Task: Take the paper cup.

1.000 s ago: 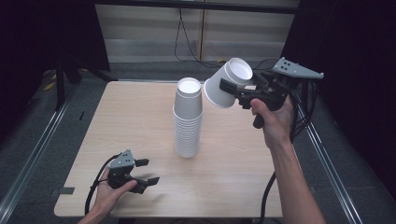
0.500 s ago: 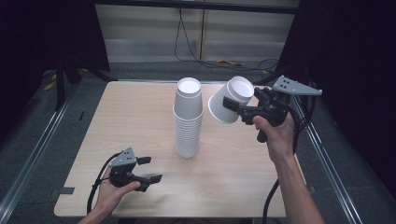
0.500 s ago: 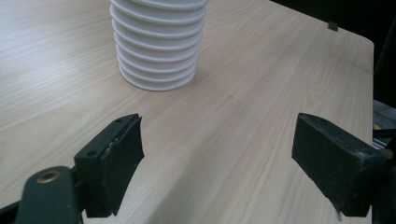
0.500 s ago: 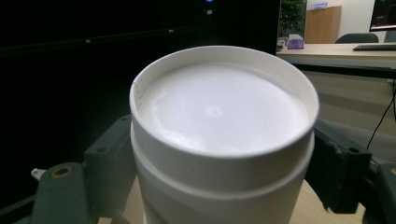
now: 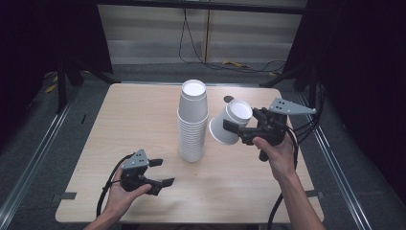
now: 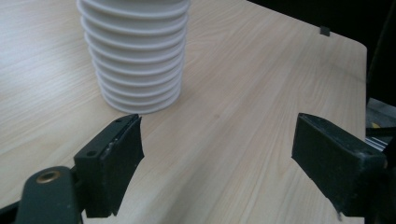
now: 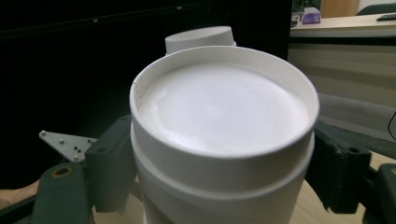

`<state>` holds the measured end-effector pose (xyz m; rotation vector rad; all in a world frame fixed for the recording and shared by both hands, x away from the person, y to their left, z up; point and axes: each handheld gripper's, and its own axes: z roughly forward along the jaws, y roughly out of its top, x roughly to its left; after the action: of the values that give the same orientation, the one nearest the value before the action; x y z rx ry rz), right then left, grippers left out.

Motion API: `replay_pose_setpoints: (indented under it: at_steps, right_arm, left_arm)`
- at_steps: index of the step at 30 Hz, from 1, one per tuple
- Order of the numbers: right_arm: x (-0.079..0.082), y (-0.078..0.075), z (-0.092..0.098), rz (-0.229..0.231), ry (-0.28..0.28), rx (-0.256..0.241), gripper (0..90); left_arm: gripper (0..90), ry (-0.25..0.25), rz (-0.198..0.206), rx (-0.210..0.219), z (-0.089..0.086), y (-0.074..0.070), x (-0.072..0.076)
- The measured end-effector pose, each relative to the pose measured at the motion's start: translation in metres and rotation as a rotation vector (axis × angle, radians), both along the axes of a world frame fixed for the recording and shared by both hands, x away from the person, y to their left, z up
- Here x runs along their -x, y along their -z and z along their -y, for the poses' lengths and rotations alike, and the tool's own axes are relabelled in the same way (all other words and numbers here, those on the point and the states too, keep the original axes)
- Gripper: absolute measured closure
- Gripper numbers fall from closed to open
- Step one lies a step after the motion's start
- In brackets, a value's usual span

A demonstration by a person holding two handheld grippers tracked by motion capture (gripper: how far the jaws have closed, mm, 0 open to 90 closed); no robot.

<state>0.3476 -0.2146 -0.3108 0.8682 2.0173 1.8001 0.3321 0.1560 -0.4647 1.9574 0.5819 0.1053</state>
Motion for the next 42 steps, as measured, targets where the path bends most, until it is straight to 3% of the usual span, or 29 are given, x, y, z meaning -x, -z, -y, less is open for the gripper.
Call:
replay_pose_setpoints:
  at_steps: [3, 12, 22, 27, 42]
  right_arm:
    - [0.000, 0.007, -0.001, -0.016, 0.000, -0.004, 20.5]
    - [-0.001, 0.026, -0.009, -0.053, -0.029, 0.018, 20.5]
    - [0.000, 0.049, -0.020, -0.088, -0.075, 0.011, 20.5]
    - [0.001, 0.060, -0.022, -0.107, -0.083, 0.009, 20.5]
    - [0.002, 0.085, -0.040, -0.128, -0.175, 0.012, 20.7]
  left_arm:
    - [15.8, 0.007, 0.012, 0.038, 0.003, -0.006, -0.005]
    - [15.9, 0.003, 0.048, 0.020, 0.011, -0.017, -0.016]
    - [15.9, 0.043, 0.112, 0.043, 0.028, -0.034, -0.012]
    - [15.9, 0.085, 0.094, 0.067, 0.029, -0.034, -0.012]
    - [15.8, 0.109, 0.088, 0.112, 0.029, -0.030, -0.007]
